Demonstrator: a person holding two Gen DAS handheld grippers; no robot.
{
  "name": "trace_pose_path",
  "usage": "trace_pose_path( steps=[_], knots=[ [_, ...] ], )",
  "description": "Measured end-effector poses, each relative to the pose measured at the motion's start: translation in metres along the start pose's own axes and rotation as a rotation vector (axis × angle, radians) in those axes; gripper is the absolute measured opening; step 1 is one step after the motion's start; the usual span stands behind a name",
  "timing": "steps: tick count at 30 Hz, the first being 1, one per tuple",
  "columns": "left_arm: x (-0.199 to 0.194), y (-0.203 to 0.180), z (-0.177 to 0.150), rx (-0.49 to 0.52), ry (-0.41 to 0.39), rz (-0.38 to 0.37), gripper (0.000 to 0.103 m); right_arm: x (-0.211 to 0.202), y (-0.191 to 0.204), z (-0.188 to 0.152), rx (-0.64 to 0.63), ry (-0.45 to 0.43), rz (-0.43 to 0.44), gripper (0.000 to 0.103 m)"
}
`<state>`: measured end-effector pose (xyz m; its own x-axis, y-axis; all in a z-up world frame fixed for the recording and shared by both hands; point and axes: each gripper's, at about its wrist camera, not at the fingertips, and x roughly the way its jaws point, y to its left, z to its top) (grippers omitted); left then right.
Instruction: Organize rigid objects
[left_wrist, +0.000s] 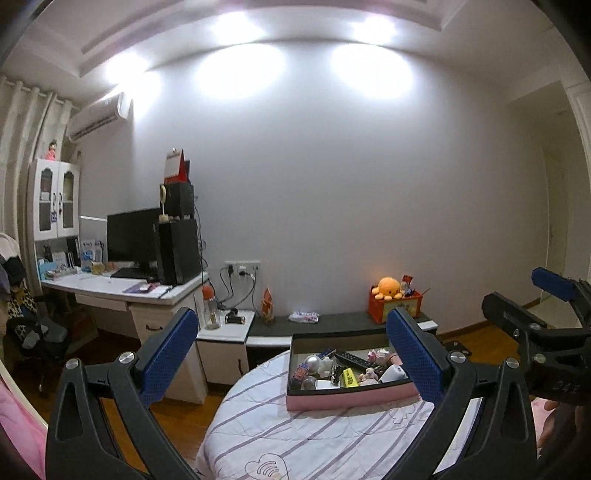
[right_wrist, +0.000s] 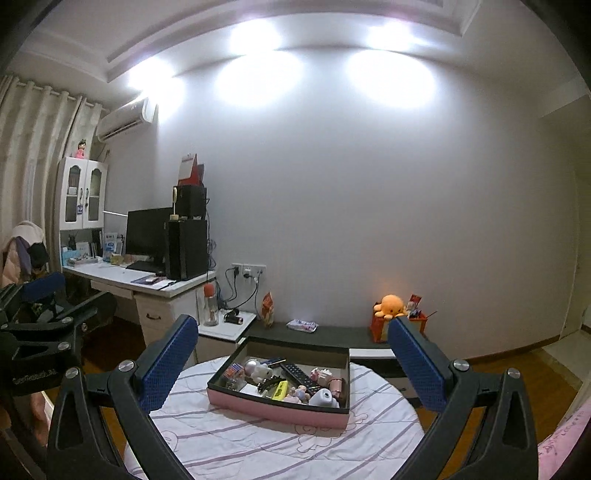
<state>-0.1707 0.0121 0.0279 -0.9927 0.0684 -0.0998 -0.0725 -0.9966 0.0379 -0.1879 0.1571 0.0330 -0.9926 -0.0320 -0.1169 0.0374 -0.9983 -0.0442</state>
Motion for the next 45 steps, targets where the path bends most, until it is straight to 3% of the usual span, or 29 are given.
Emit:
trace_pose_path(
  steps=[11, 20, 45],
  knots=[
    [-0.076, 0.005, 0.0, 0.0, -0.06, 0.03, 0.103, -0.064, 0.031, -0.005, -0.024, -0.044, -0.017, 0.103],
    [-0.112, 0.007, -0.004, 0.006, -0.085, 0.056, 0.103, -0.097, 0.044, -0.011, -0.024, -0.071, -0.045, 0.103],
    [-0.13, 0.006, -0.006, -0.02, -0.1, 0.036, 0.103, -0.14, 0.05, -0.008, -0.039, -0.148, -0.148, 0.103]
  ],
)
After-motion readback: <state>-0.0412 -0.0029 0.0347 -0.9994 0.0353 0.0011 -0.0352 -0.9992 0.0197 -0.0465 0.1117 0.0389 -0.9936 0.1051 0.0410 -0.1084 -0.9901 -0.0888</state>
